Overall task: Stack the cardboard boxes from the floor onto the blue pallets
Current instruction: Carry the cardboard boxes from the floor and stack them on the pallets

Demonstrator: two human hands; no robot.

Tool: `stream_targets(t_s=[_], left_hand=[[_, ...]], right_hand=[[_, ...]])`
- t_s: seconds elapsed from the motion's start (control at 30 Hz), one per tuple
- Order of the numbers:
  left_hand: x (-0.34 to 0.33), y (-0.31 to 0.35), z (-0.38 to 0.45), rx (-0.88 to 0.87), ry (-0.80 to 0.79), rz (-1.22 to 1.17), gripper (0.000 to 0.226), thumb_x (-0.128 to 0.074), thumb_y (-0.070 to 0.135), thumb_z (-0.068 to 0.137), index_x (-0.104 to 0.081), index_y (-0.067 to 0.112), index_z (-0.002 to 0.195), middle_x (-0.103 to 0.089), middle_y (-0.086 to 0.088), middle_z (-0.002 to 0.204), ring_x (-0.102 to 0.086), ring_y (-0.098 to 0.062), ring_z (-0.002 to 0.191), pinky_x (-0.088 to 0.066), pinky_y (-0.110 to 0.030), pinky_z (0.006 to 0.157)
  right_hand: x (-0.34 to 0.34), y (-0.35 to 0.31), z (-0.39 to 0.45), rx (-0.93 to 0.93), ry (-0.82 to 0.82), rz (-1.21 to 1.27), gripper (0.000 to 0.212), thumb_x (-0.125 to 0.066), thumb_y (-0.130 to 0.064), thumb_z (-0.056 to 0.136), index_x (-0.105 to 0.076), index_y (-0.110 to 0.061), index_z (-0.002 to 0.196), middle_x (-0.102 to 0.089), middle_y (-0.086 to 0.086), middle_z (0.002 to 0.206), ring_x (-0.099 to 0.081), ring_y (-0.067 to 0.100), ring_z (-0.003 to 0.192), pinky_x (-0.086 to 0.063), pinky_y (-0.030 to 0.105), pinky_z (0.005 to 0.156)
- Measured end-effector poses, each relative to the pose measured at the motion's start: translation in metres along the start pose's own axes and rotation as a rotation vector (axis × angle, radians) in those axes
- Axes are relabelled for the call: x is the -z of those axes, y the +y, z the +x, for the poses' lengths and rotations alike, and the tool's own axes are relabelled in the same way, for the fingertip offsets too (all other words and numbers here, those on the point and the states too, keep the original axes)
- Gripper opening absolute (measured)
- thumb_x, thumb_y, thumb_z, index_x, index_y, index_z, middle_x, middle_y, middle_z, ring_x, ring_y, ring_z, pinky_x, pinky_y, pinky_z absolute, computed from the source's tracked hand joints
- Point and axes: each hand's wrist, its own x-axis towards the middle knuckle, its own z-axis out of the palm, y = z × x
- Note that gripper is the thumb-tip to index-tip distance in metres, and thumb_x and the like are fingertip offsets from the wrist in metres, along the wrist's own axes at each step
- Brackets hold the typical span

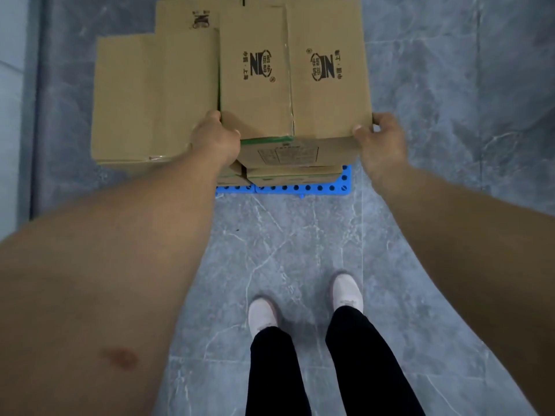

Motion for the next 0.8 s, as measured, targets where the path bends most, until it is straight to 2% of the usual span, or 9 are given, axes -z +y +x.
stream_targets(t_s=[0.13,0.23,0.47,0.57,0.63,0.73,0.8], left_hand=[[-0.01,0.0,0.001,-0.008,0.016,0.008,0.045,-0.051,0.015,0.09,-0.04,0.013,0.134,-0.048,-0.01,0.134,-0.047,-0.028,0.122,-0.04,-0.038,0.104],[-0.014,-0.002,-0.002,-0.017,0.016,0.064,0.055,-0.051,0.007,0.088,-0.034,0.007,0.14,-0.038,-0.009,0.146,-0.034,-0.027,0.135,-0.032,-0.039,0.111],[-0.016,-0.007,-0.006,-0.062,0.042,0.185,0.056,-0.049,0.012,0.089,-0.031,0.0,0.14,-0.026,-0.013,0.151,-0.021,-0.031,0.14,-0.021,-0.039,0.116],[-0.016,-0.007,-0.008,-0.071,0.025,0.217,0.065,-0.047,0.018,0.093,-0.014,0.001,0.147,-0.008,-0.008,0.157,-0.006,-0.027,0.145,-0.006,-0.031,0.118],[-0.016,-0.007,-0.008,-0.062,0.034,0.205,0.071,-0.047,0.014,0.093,-0.005,0.002,0.148,-0.005,-0.007,0.158,-0.003,-0.026,0.145,-0.003,-0.029,0.117],[-0.015,-0.008,-0.008,-0.062,0.034,0.202,0.074,-0.048,0.01,0.09,-0.004,0.002,0.148,-0.005,-0.008,0.158,-0.003,-0.026,0.145,-0.003,-0.029,0.118],[-0.015,-0.008,-0.007,-0.075,0.026,0.205,0.067,-0.046,0.007,0.088,-0.014,0.0,0.147,-0.004,-0.008,0.158,-0.002,-0.026,0.145,-0.002,-0.028,0.117]], right_hand=[[-0.005,0.016,0.001,-0.031,-0.011,0.031,0.03,-0.051,-0.024,0.092,-0.051,-0.018,0.121,-0.055,-0.004,0.102,-0.052,0.011,0.087,-0.041,0.024,0.072],[-0.006,0.022,0.0,-0.049,-0.021,0.042,0.03,-0.051,-0.025,0.092,-0.051,-0.021,0.121,-0.055,-0.005,0.104,-0.052,0.012,0.091,-0.04,0.026,0.075],[-0.002,0.026,-0.001,-0.05,0.0,0.013,0.028,-0.05,-0.024,0.092,-0.052,-0.022,0.12,-0.05,-0.013,0.091,-0.05,0.007,0.084,-0.037,0.019,0.066],[-0.001,0.025,-0.002,-0.043,-0.001,0.014,0.028,-0.051,-0.023,0.092,-0.052,-0.02,0.12,-0.051,-0.012,0.092,-0.051,0.01,0.087,-0.039,0.022,0.07],[-0.002,0.025,-0.002,-0.043,-0.002,0.025,0.028,-0.051,-0.022,0.092,-0.052,-0.02,0.12,-0.052,-0.011,0.093,-0.052,0.009,0.087,-0.039,0.021,0.069],[-0.004,0.028,-0.004,-0.048,-0.005,0.03,0.03,-0.05,-0.022,0.093,-0.05,-0.02,0.122,-0.05,-0.012,0.094,-0.05,0.004,0.082,-0.036,0.015,0.062],[-0.005,0.029,-0.005,-0.035,-0.014,0.023,0.031,-0.05,-0.022,0.093,-0.05,-0.02,0.124,-0.051,-0.012,0.095,-0.05,0.004,0.082,-0.036,0.014,0.06]])
